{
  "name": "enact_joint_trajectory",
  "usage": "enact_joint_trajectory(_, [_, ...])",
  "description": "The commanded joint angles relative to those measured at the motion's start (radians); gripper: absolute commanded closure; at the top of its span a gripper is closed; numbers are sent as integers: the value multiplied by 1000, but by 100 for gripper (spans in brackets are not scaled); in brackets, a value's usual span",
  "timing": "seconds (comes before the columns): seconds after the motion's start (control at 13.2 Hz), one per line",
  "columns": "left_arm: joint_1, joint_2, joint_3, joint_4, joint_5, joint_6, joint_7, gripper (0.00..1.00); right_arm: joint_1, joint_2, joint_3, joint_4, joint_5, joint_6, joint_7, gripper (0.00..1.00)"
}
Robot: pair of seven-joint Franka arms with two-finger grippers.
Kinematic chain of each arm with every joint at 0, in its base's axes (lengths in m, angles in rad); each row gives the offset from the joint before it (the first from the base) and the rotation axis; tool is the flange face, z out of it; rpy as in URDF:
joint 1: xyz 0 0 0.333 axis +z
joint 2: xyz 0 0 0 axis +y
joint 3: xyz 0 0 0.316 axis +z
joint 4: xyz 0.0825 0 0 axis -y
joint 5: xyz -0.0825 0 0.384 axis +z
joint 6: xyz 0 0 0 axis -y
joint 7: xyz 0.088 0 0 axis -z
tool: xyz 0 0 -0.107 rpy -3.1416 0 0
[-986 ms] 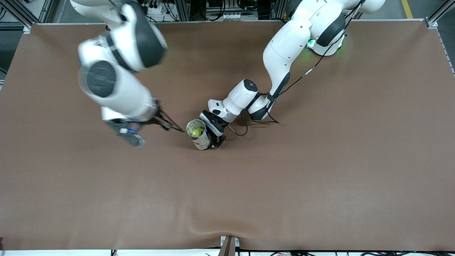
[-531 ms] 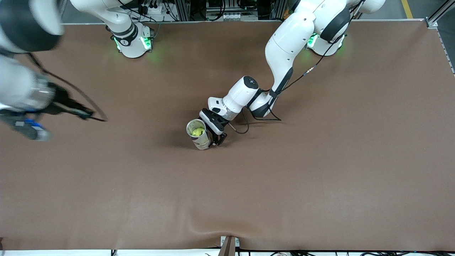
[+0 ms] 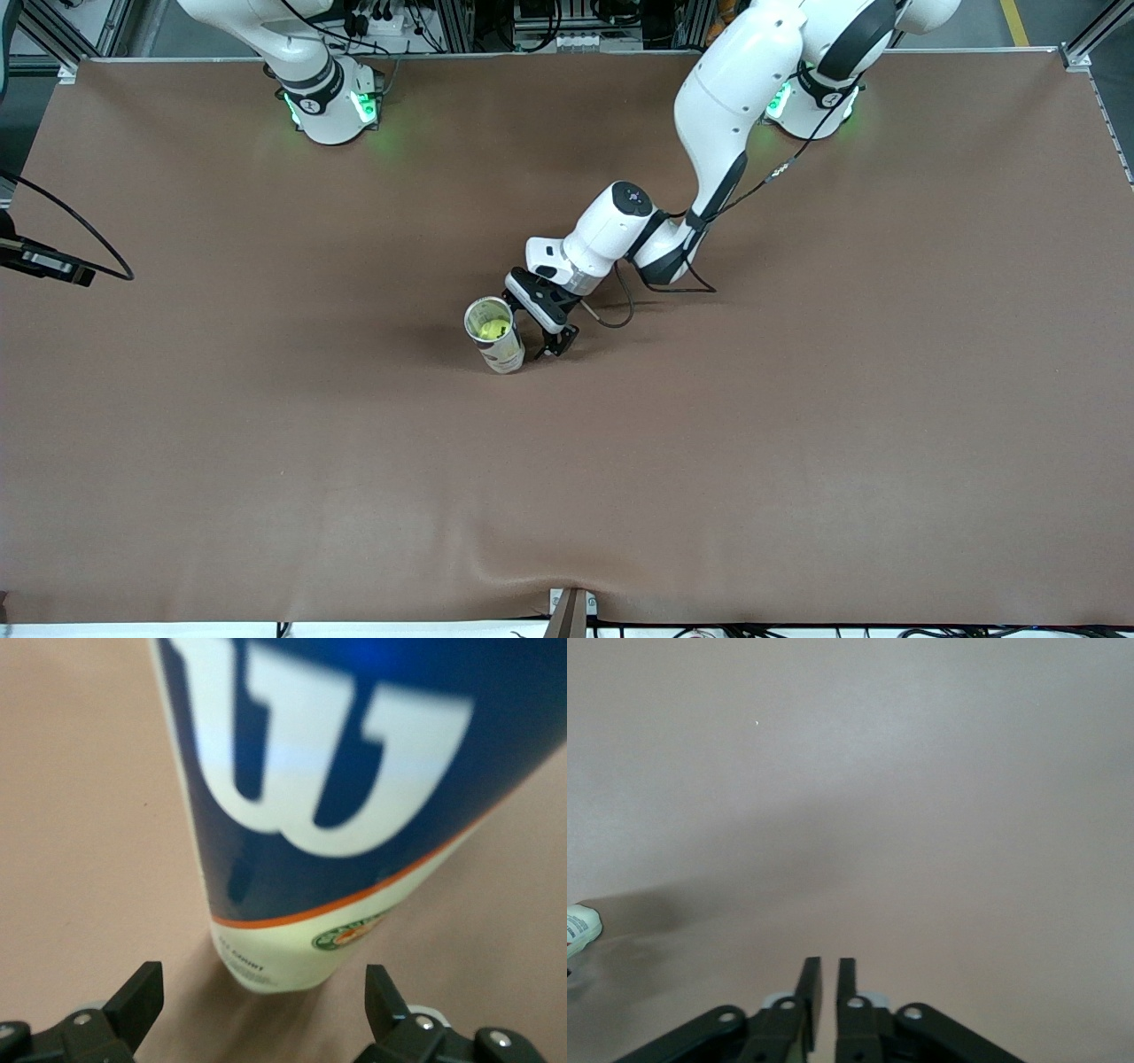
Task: Insert tennis ball vertically with right arm
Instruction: 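Withdraw the right gripper from the can toward its side, then open the left gripper to release the upright can and withdraw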
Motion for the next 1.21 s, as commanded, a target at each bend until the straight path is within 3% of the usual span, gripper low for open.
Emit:
enact_joint_trajectory(0.0, [11, -119, 13, -69, -17, -149, -7, 0, -27, -13, 24, -12, -9, 23, -25, 0])
enact_joint_trajectory(0.61, [106, -297, 15, -41, 17, -707, 0, 0, -19, -8, 27, -12, -8, 69, -25, 0])
enact_joint_trajectory(0.91, [250, -334, 13, 79, 85, -1068, -6, 0, -25, -7, 28, -6, 70, 87, -31, 0])
enact_joint_trajectory(1.14, [366, -333, 25, 199, 133, -1242, -2, 0, -10, -36, 35, 53, 93, 80, -176, 0])
